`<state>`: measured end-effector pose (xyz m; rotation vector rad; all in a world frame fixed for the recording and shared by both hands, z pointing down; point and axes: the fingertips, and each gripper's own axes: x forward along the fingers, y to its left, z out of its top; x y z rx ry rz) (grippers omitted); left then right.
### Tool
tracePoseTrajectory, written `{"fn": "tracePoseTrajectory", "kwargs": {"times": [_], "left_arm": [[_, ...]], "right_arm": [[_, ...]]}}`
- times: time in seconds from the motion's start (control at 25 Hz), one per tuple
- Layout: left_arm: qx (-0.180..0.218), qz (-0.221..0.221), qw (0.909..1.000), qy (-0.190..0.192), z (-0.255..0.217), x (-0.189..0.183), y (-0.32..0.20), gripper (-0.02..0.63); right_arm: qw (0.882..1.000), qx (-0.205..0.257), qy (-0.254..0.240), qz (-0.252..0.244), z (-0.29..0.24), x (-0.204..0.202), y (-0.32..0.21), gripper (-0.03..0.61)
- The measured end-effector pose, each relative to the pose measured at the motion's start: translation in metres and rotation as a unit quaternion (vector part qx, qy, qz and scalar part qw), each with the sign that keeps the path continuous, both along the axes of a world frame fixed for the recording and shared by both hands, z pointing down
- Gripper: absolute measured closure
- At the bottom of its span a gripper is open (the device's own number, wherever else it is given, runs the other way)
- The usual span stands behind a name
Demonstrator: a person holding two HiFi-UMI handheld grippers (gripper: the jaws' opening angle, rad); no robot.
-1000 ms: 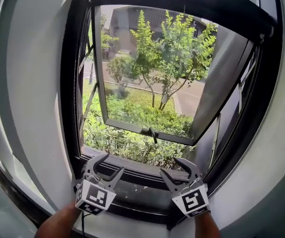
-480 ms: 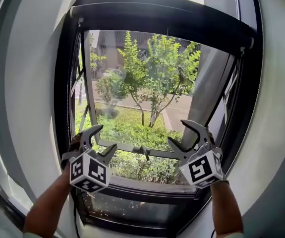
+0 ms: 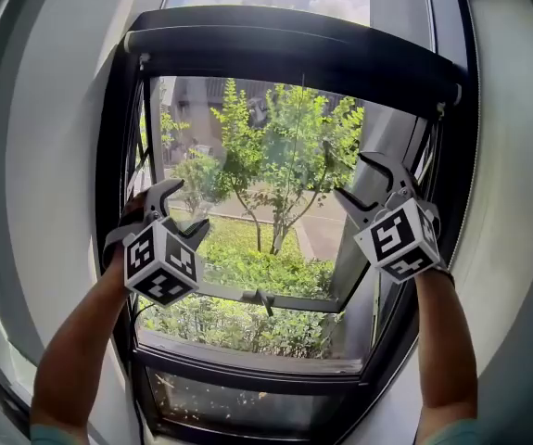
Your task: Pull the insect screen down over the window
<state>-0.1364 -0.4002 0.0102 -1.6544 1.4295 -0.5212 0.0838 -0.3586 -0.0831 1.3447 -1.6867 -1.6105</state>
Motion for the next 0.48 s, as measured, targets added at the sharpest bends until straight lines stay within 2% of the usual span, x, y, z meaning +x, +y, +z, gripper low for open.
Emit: {"fn": "tracePoseTrajectory", "kwargs": {"times": [0.32, 0.48], "left_arm": [[0.058, -0.053, 0.9962, -0.038, -0.074, -0.013, -0.011, 0.262], [0.097, -0.091, 0.9874, -0.085, -0.109, -0.020, -0.018, 0.252]], "right_arm": [[0.999, 0.022, 0.009, 0.046, -0.048, 0.004, -0.012, 0.314], [0.996, 0.036, 0.014, 0.081, -0.075, 0.018, -0.020, 0.313]]}}
